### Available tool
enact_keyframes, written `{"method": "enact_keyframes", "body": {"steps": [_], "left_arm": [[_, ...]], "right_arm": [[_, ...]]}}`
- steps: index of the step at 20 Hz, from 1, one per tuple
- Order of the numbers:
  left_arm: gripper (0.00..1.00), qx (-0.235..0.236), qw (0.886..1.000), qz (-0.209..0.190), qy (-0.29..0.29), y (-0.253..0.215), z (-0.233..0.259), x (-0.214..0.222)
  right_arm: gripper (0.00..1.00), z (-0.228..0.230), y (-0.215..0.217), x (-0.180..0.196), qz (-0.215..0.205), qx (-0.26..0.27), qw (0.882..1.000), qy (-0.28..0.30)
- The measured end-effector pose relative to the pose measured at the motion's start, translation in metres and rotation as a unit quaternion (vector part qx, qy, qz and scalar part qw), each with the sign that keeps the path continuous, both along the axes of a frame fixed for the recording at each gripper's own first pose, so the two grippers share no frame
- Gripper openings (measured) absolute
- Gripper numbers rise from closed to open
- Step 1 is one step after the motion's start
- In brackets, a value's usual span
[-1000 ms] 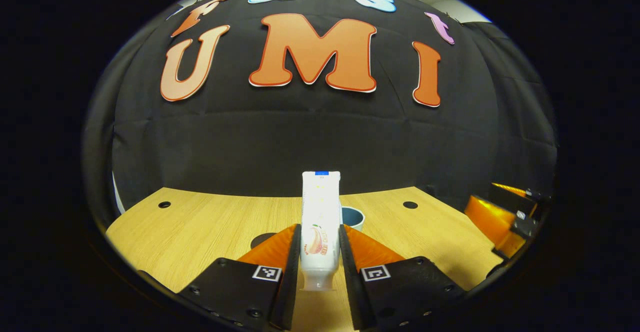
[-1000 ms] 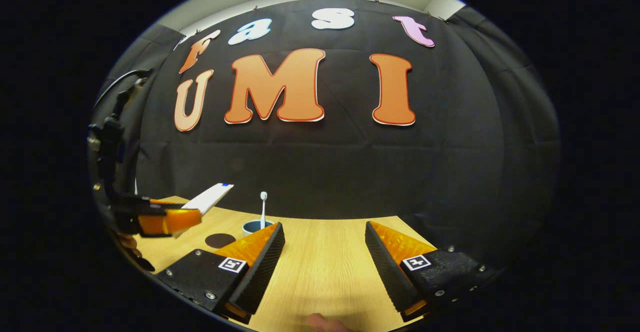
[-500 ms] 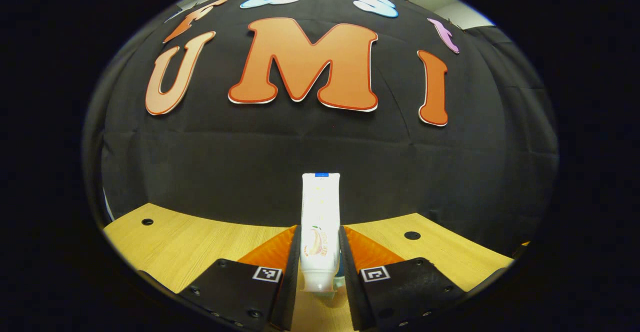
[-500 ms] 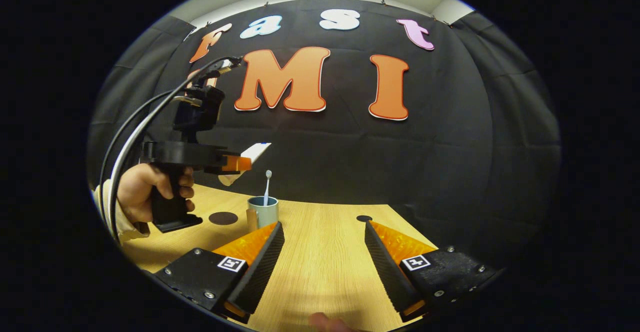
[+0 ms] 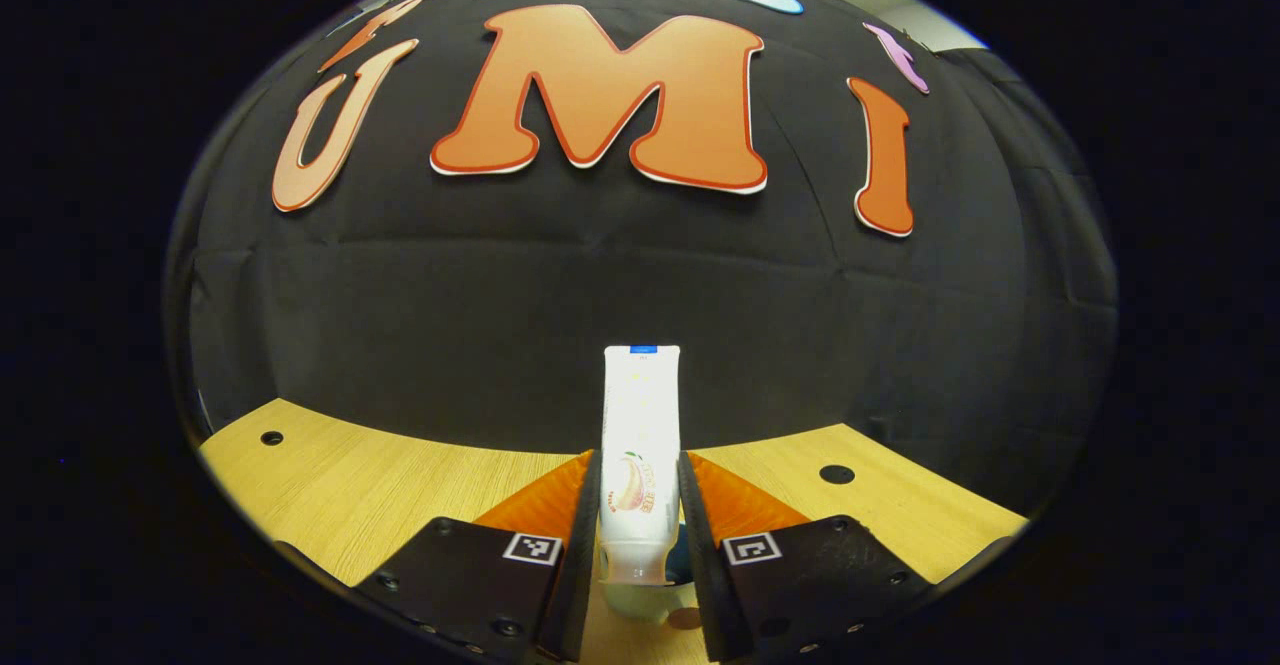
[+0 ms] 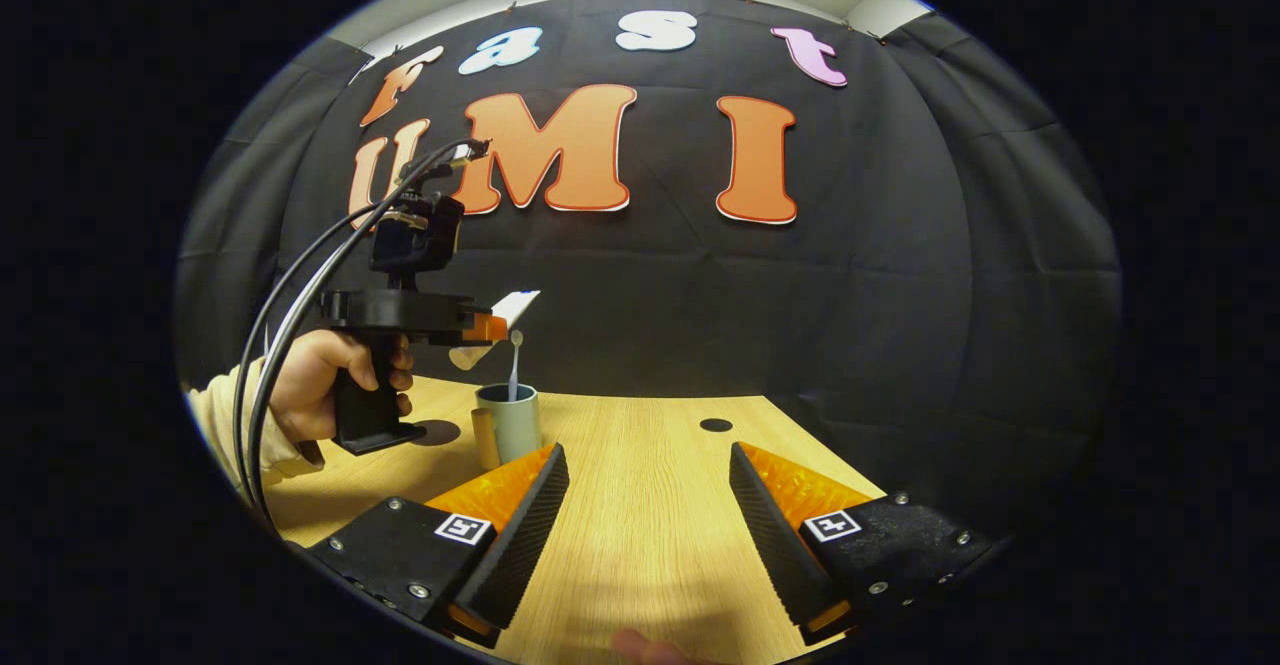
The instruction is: Put the toothbrush and toothpaste on the desktop into the cup, then pick up the cup and place it on the coaster on the desktop.
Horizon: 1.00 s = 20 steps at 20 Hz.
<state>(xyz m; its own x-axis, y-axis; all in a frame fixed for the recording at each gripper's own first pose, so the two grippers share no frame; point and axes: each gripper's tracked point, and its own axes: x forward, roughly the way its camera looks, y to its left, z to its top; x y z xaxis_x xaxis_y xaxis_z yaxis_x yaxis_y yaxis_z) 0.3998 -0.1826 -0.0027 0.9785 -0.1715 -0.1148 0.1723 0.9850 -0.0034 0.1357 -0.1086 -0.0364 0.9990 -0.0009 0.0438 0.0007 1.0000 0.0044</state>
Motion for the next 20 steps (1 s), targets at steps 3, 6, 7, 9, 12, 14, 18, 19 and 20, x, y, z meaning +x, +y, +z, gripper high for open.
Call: {"method": "enact_keyframes", "body": {"steps": [3,6,7,9,12,14,18,19,20], "left_arm": [[0.45,0.002,1.0,0.005,-0.02,0.003,0.009,-0.002],[0.43,0.005,1.0,-0.004,-0.021,-0.002,0.014,-0.003],[0.43,0.008,1.0,-0.005,-0.015,-0.003,0.012,-0.003],[0.43,0.01,1.0,-0.003,-0.001,-0.001,-0.001,0.0],[0.44,0.015,1.0,-0.008,0.019,-0.002,-0.012,0.001],[0.44,0.013,1.0,-0.012,0.02,-0.003,-0.011,-0.001],[0.6,0.019,0.999,-0.04,0.023,-0.008,-0.01,-0.007],[0.66,0.019,0.998,-0.056,0.024,-0.01,-0.008,-0.01],[0.73,0.019,0.997,-0.071,0.024,-0.012,-0.006,-0.012]], "right_arm": [[0.98,-0.004,0.002,0.001,0.002,0.003,1.0,0.003],[0.98,-0.009,0.003,0.004,0.003,0.011,1.0,0.009],[0.98,-0.01,0.004,0.004,0.004,0.012,1.0,0.01],[0.98,-0.01,0.003,0.005,0.002,0.017,1.0,0.011],[0.98,-0.011,0.003,0.006,0.002,0.02,1.0,0.01],[0.98,-0.012,0.003,0.006,0.004,0.023,1.0,0.012],[0.98,-0.016,0.003,0.008,0.005,0.028,0.999,0.014],[0.98,-0.018,0.003,0.008,0.005,0.029,0.999,0.014],[0.98,-0.02,0.001,0.009,0.004,0.031,0.999,0.015]]}}
